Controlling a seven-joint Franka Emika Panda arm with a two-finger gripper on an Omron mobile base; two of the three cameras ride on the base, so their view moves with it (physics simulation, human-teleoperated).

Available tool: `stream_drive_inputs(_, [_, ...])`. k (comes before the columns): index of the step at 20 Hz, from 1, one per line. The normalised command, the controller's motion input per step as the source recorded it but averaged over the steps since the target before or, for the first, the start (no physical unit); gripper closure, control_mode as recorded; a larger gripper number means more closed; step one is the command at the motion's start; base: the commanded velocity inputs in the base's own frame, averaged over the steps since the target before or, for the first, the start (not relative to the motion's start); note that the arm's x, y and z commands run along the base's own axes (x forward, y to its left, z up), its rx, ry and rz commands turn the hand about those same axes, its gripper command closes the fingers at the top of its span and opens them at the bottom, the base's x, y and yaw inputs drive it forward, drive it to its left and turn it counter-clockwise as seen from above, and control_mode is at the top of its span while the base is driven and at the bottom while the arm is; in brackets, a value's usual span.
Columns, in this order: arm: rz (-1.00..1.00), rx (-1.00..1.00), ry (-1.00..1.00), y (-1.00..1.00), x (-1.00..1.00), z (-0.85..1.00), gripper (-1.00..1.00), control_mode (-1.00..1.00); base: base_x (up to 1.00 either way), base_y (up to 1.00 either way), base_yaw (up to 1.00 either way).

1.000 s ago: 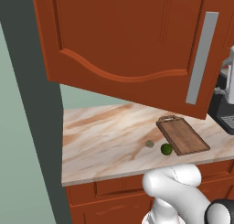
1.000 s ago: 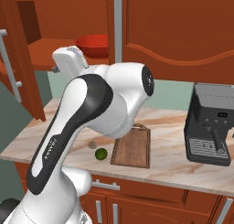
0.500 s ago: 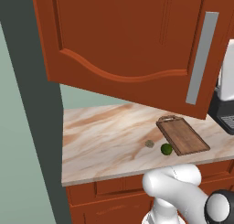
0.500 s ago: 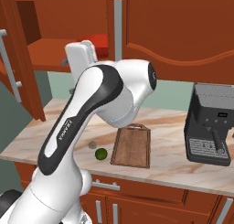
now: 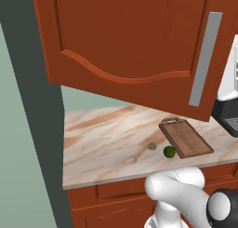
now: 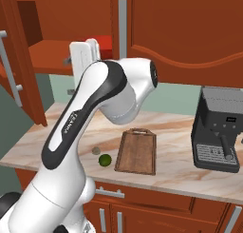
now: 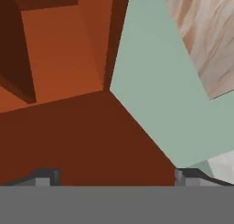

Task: Open the cabinet. Place the bowl and condiment on the counter. Then place the lime and garlic on the cutting board.

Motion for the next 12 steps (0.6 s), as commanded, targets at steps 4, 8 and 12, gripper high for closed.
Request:
stream_drive_inputs(4, [0.0, 0.06, 0.18, 0.23, 0.09, 0.0, -1.0, -1.0, 0.0, 0.0, 0.0])
stream_drive_inputs(8, [0.02, 0.07, 0.16, 0.2, 0.01, 0.0, -1.0, -1.0, 0.0, 0.0, 0.0])
stream_drive_inputs(12, [0.03, 0.07, 0.17, 0.17, -0.01, 0.0, -1.0, -1.0, 0.0, 0.0, 0.0])
